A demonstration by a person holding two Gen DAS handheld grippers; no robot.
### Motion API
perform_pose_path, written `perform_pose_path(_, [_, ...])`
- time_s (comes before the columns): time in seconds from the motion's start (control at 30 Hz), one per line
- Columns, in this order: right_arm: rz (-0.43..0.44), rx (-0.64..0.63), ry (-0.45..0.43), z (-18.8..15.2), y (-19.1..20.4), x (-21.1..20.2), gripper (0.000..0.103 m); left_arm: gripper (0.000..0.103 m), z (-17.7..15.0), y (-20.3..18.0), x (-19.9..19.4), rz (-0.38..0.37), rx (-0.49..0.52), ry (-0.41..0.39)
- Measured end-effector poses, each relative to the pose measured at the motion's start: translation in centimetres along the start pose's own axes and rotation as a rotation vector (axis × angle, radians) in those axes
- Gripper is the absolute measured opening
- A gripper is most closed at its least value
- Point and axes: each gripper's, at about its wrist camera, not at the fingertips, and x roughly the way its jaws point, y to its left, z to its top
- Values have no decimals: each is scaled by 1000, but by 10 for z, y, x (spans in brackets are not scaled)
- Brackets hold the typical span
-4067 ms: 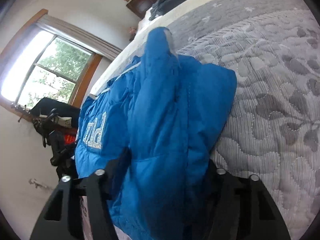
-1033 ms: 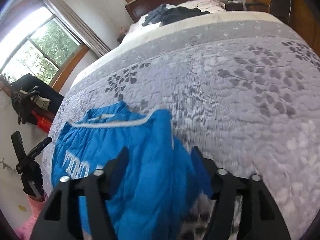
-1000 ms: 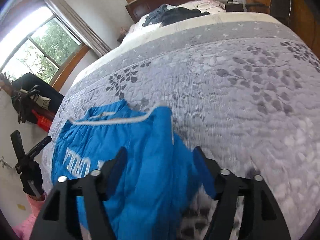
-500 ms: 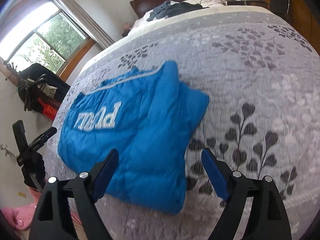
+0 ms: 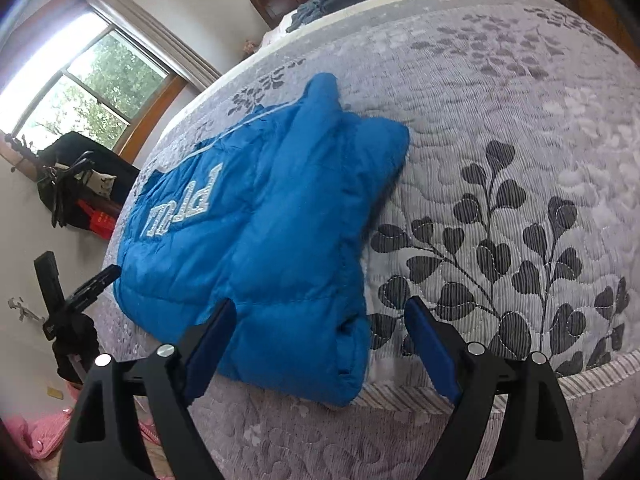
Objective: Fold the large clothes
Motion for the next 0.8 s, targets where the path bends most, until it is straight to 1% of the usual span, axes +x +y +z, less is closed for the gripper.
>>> perform_pose_path(0.13, [39, 28, 9, 1, -9, 8, 87, 73, 0, 0, 1, 11, 5, -7])
perform_pose_path(0.3, [113, 66, 28, 4, -19, 22, 88, 73, -1, 1, 3, 12, 10, -5])
perform_pose_path(0.37, [137, 75, 35, 6, -21, 28, 90, 73, -1, 1, 4, 11, 9, -5])
perform_pose_path(0.53, [158, 60, 34, 9, -14, 32, 91, 73, -1, 2, 6, 5, 7, -3])
perform_pose_path(0.6, [157, 44, 38, 9, -10, 35, 89, 74, -2, 3, 7, 2, 7, -4])
perform_pose_path(0.63, [156, 39, 36, 9, -9, 35, 86, 73, -2, 2, 7, 1, 7, -5])
perform_pose_path(0.73, [184, 41, 43, 10, -6, 37, 73, 74, -3, 3, 7, -5, 6, -7])
perform_pose_path(0.77, [184, 43, 42, 10, -5, 38, 72, 74, -3, 4, 7, -9, 6, -7])
perform_pose_path(0.8, [186, 41, 40, 9, -4, 38, 67, 74, -3, 4, 8, -11, 5, -8])
